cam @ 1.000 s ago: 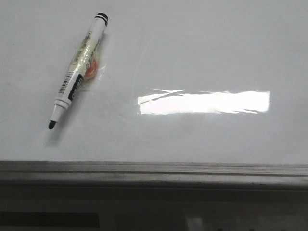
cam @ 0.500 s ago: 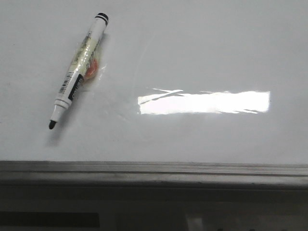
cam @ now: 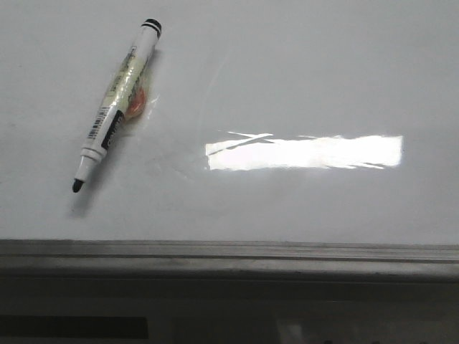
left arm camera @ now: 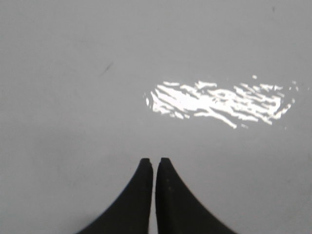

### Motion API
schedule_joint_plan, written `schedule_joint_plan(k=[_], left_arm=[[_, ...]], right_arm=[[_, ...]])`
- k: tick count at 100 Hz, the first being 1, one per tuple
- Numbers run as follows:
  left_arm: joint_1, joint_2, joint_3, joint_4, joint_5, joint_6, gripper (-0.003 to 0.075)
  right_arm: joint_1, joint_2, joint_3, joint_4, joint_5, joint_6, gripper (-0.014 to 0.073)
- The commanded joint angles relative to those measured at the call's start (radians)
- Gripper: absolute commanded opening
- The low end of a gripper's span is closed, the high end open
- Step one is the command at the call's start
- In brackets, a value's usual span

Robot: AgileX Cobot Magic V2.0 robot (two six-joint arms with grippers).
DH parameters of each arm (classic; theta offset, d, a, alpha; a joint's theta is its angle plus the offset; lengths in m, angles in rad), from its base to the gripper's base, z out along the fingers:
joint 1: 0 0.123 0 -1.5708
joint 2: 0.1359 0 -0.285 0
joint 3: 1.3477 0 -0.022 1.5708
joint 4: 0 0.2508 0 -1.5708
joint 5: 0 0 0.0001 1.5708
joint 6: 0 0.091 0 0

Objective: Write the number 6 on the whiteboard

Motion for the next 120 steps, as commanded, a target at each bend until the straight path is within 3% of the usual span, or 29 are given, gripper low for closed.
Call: schedule_joint_plan(k=[1,13,26,57,78,86,97,103,120], left_arm=[[-0.001,-0.031,0.024,-0.010,-0.143,-0.008,-0.0020],[-0.001,-0.031,0.021,-0.014,-0.140,-0.008,-0.0020],[-0.001,-0.024,-0.002,-0.014,-0.113,-0.008,-0.0020],[-0.001,0.125,-0.170,-0.011,0.045,-0.006,-0.0020],[-0.001,0.241,-0.228,-0.037,0.046,-0.006,-0.0013],[-0.001,0.268,-0.230,-0.037,0.026,-0.006,0.0067],[-0.001,0.308,-0.216,-0.037,-0.043,-0.006,0.0314],[-0.001,0.328,-0.208,-0.037,-0.106,-0.006,0.0397],[-0.006,0.396,-0.185,-0.009,-0.362,-0.006,0.0419]], right_arm=[[-0.007,-0.017,0.016,-0.023,-0.118,-0.001,-0.0064],[-0.007,-0.015,0.016,0.009,-0.125,-0.001,-0.0064],[-0.007,0.008,-0.008,0.147,-0.061,-0.001,-0.0064],[-0.007,0.239,-0.202,0.146,0.177,-0.001,-0.0064],[-0.003,0.341,-0.247,0.148,0.140,-0.001,-0.0064],[-0.003,0.342,-0.247,0.148,0.121,-0.001,-0.0064],[-0.003,0.342,-0.247,0.148,0.120,-0.001,-0.0064],[-0.003,0.342,-0.247,0.148,0.120,-0.001,-0.0064],[-0.003,0.342,-0.247,0.148,0.120,-0.001,-0.0064]])
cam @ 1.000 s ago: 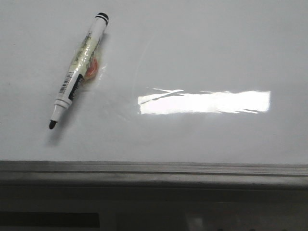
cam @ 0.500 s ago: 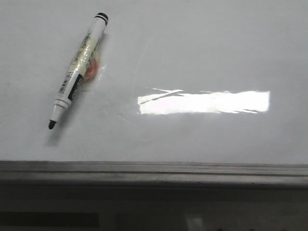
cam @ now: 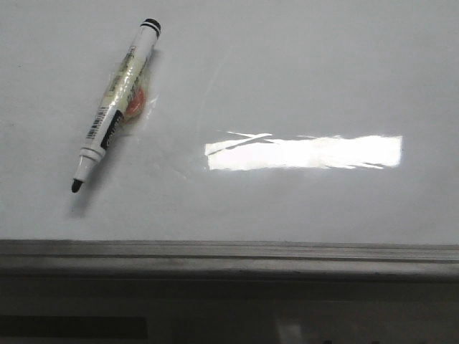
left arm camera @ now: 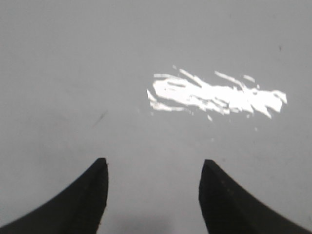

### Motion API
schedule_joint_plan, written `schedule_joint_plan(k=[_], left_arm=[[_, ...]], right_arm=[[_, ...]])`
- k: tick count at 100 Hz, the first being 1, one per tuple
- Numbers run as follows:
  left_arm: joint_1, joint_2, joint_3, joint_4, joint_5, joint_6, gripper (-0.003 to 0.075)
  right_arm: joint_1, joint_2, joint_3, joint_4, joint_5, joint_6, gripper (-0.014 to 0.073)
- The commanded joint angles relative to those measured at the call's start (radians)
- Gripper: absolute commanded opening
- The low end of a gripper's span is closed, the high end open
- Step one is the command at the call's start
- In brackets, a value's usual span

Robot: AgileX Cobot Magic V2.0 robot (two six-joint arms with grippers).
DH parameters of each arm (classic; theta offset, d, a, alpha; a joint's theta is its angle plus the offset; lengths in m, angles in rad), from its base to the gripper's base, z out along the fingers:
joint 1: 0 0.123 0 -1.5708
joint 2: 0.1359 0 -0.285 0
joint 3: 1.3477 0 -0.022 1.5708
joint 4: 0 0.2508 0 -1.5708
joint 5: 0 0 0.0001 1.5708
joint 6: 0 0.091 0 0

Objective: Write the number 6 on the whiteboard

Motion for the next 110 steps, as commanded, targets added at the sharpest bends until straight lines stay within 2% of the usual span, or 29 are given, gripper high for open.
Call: schedule_joint_plan(k=[1,13,21,28,42,61,77,92,110], left_arm=[[-0.007,0.047,-0.025,0.028,-0.217,-0.006,0.0419],[-0.066,0.112,-0.025,0.229,-0.287,-0.021,0.0420],[-0.170,0.166,-0.025,0.313,-0.338,-0.141,0.0421],[-0.265,0.213,-0.025,0.329,-0.372,-0.206,0.0421],[-0.446,0.320,-0.056,0.331,-0.379,-0.213,0.0417],[-0.608,0.481,-0.128,0.329,-0.382,-0.213,0.0417],[-0.663,0.611,-0.182,0.328,-0.396,-0.213,0.0417],[-0.670,0.693,-0.199,0.325,-0.435,-0.218,0.0414],[-0.670,0.711,-0.199,0.294,-0.426,-0.262,0.0321]], right_arm=[[-0.003,0.016,-0.039,0.003,-0.077,-0.001,-0.0064],[-0.003,0.016,-0.039,0.003,-0.077,-0.001,-0.0064],[-0.003,0.016,-0.039,0.003,-0.077,-0.001,-0.0064],[-0.003,0.016,-0.039,0.003,-0.077,-0.001,-0.0064],[-0.002,0.016,-0.039,0.003,-0.081,-0.001,-0.0064],[-0.002,0.016,-0.039,0.003,-0.081,-0.001,-0.0064],[-0.002,0.016,-0.039,0.003,-0.081,-0.001,-0.0064],[-0.002,0.016,-0.039,0.003,-0.081,-0.001,-0.0064],[-0.002,0.016,-0.039,0.003,-0.081,-0.001,-0.0064]])
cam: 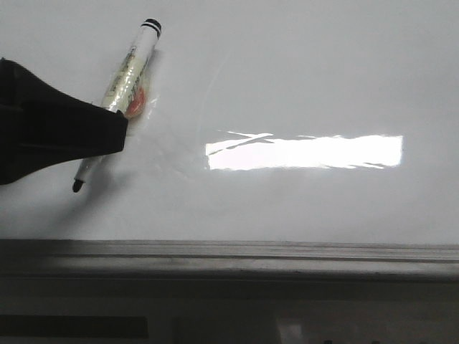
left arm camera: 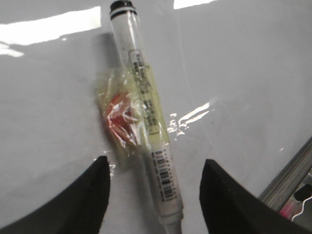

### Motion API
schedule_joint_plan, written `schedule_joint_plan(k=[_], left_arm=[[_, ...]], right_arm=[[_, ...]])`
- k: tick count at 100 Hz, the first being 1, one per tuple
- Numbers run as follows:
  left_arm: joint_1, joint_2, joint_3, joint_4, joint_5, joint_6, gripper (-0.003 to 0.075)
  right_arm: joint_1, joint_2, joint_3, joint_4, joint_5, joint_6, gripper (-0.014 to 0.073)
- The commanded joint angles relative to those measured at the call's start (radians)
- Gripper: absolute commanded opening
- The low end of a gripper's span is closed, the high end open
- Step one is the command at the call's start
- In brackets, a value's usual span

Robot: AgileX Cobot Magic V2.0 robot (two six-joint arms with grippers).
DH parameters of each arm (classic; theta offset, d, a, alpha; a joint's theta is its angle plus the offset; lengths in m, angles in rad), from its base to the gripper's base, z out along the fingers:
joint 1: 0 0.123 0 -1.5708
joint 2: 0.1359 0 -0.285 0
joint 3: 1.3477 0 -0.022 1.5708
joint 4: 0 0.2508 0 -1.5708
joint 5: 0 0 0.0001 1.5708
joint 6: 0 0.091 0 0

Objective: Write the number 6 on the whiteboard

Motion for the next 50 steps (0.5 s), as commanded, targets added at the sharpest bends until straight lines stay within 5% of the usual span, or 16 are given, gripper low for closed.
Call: schedule_joint_plan(k=[1,33,50], left_arm=[[-0.010,-0.005,-0.031,-0.021,-0.076,-0.024,0.0316],[-0.010,0.032,-0.031,-0.021,0.000,-0.024,-0.0021],[-0.010,0.033,-0.031,-0.021,-0.007,-0.024,-0.0020]], right_arm=[[-0.002,0.016,-0.039,0.003,-0.076,-0.001,-0.0064],[0.064,0.016,-0.039,0.003,-0.076,-0.001,-0.0064],[0.183,0.016,-0.039,0.003,-0.067,-0.001,-0.0064]])
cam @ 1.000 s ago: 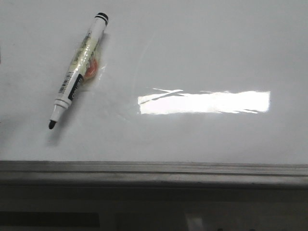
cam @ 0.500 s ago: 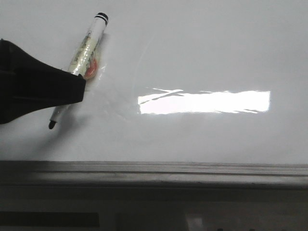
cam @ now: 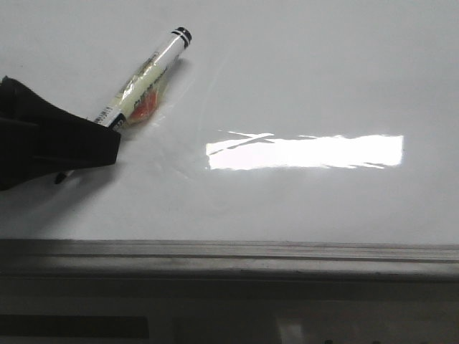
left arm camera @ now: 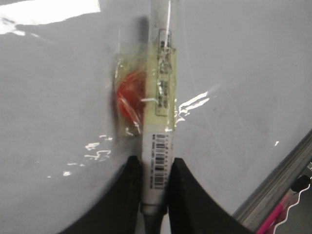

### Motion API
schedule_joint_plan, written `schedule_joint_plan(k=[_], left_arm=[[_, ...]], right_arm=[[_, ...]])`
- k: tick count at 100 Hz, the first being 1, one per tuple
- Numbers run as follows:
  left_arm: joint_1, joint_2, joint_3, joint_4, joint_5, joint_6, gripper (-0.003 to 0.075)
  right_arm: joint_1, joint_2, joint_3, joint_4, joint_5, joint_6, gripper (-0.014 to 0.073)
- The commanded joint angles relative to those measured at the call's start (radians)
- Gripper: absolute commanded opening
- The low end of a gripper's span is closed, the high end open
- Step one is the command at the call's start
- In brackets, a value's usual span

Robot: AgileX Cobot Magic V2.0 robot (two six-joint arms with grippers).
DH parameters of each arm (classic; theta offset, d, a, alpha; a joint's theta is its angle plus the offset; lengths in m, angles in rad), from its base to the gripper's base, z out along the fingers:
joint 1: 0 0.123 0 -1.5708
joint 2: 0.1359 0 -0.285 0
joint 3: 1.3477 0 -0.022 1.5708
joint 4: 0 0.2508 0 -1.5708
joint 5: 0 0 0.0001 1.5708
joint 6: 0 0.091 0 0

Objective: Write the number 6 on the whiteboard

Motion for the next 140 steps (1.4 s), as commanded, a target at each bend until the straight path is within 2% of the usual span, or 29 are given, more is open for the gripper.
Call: schedule_joint_plan(k=[1,22,34,39,56,68,75,80,92,99,112,140], left_arm=[[-0.005,0.001,-0.026,-0.017,-0.034,-0.008,-0.0020],[-0.012,-0.002,-0.026,0.001,-0.079,-0.008,-0.0020],[-0.034,-0.012,-0.026,0.041,-0.120,-0.008,-0.0020],[-0.045,-0.021,-0.026,0.042,-0.124,-0.008,-0.0020],[-0.084,-0.072,-0.026,0.078,-0.128,-0.008,-0.0020],[-0.116,-0.117,-0.026,0.232,-0.133,-0.008,-0.0020],[-0.121,-0.132,-0.026,0.299,-0.133,-0.008,-0.0020],[-0.121,-0.141,-0.026,0.331,-0.133,-0.008,-0.0020],[-0.121,-0.144,-0.026,0.447,-0.153,-0.008,-0.0020],[-0.121,-0.144,-0.026,0.498,-0.192,-0.008,-0.0020],[-0.121,-0.144,-0.026,0.498,-0.208,-0.008,-0.0020],[-0.121,-0.137,-0.026,0.539,-0.206,-0.008,-0.0020]], right_arm=[[0.043,0.018,-0.039,0.003,-0.067,-0.001,-0.0064],[0.117,0.018,-0.073,0.003,-0.030,-0.008,-0.0064],[0.170,0.035,-0.129,0.003,0.046,-0.134,-0.0064],[0.193,0.057,-0.164,0.003,0.095,-0.141,-0.0064],[0.349,0.130,-0.283,0.023,0.130,-0.143,-0.0064],[0.481,0.208,-0.364,0.034,0.129,-0.177,-0.0055],[0.564,0.258,-0.410,0.040,0.109,-0.177,-0.0008],[0.619,0.295,-0.438,0.050,0.082,-0.177,0.0059],[0.730,0.380,-0.477,0.092,0.000,-0.177,0.0303],[0.775,0.431,-0.491,0.094,-0.030,-0.177,0.0394],[0.842,0.507,-0.516,0.173,-0.071,-0.177,0.0398],[0.922,0.606,-0.529,0.216,-0.213,-0.177,0.0383]])
